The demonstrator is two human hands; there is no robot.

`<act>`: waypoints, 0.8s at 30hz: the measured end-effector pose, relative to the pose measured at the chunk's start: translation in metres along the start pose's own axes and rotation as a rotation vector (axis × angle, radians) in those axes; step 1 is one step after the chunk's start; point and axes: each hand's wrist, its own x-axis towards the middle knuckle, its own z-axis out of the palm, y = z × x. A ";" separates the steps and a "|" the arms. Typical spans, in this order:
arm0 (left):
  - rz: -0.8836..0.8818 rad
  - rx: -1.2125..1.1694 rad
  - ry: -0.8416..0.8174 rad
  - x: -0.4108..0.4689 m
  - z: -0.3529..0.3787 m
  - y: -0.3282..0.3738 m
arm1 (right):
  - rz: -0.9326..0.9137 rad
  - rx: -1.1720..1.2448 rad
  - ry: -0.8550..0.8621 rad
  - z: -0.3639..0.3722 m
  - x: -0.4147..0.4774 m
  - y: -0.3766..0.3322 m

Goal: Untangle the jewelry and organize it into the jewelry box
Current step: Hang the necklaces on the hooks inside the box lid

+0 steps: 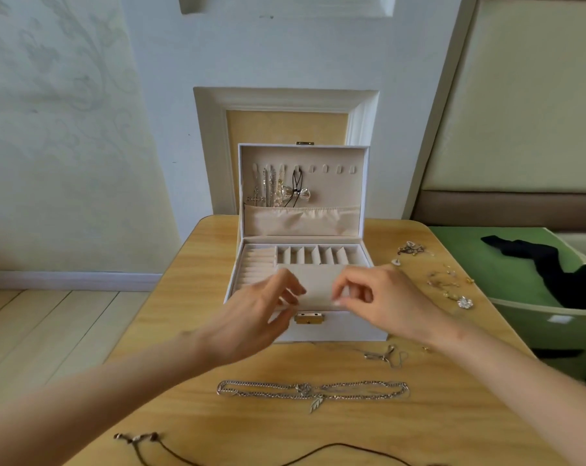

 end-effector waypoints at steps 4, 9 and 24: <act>0.061 0.105 -0.042 -0.013 -0.001 0.003 | 0.225 -0.364 -0.370 -0.014 -0.025 0.001; 0.088 0.163 -0.003 0.000 0.004 0.009 | 0.295 -0.474 -0.458 0.001 -0.039 0.009; 0.205 0.255 -0.248 0.007 0.018 0.022 | 0.226 -0.179 -0.384 -0.001 -0.035 0.009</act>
